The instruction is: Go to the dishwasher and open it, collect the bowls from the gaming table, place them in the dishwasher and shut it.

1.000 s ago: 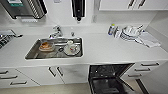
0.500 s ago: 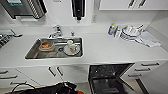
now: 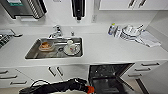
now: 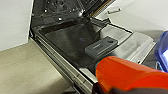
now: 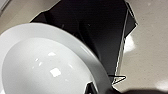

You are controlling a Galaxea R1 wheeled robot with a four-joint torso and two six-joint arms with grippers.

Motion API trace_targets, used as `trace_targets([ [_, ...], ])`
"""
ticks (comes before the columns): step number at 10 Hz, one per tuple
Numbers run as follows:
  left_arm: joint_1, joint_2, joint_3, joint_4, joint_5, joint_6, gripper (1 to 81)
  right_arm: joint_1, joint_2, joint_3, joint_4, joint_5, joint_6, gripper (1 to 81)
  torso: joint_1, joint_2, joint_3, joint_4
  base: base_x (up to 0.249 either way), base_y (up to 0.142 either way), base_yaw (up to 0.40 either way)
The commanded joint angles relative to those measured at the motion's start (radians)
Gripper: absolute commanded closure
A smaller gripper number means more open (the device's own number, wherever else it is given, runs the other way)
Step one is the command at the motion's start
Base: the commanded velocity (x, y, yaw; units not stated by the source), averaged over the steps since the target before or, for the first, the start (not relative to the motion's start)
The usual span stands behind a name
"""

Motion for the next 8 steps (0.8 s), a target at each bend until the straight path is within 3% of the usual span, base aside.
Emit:
trace_targets([
  [1,-0.166,0.113,-0.06,-0.022,-0.034,-0.012,81.1,-0.01,-0.008,0.01,-0.017,-0.069,0.001,81.1,0.0,0.0,0.0,0.0,0.0,0.0,0.0],
  [8,-0.266,0.34,-0.189,-0.023,-0.023,-0.012,81.1,0.004,0.012,-0.001,-0.017,-0.069,0.001,81.1,0.0,0.0,0.0,0.0,0.0,0.0,0.0],
])
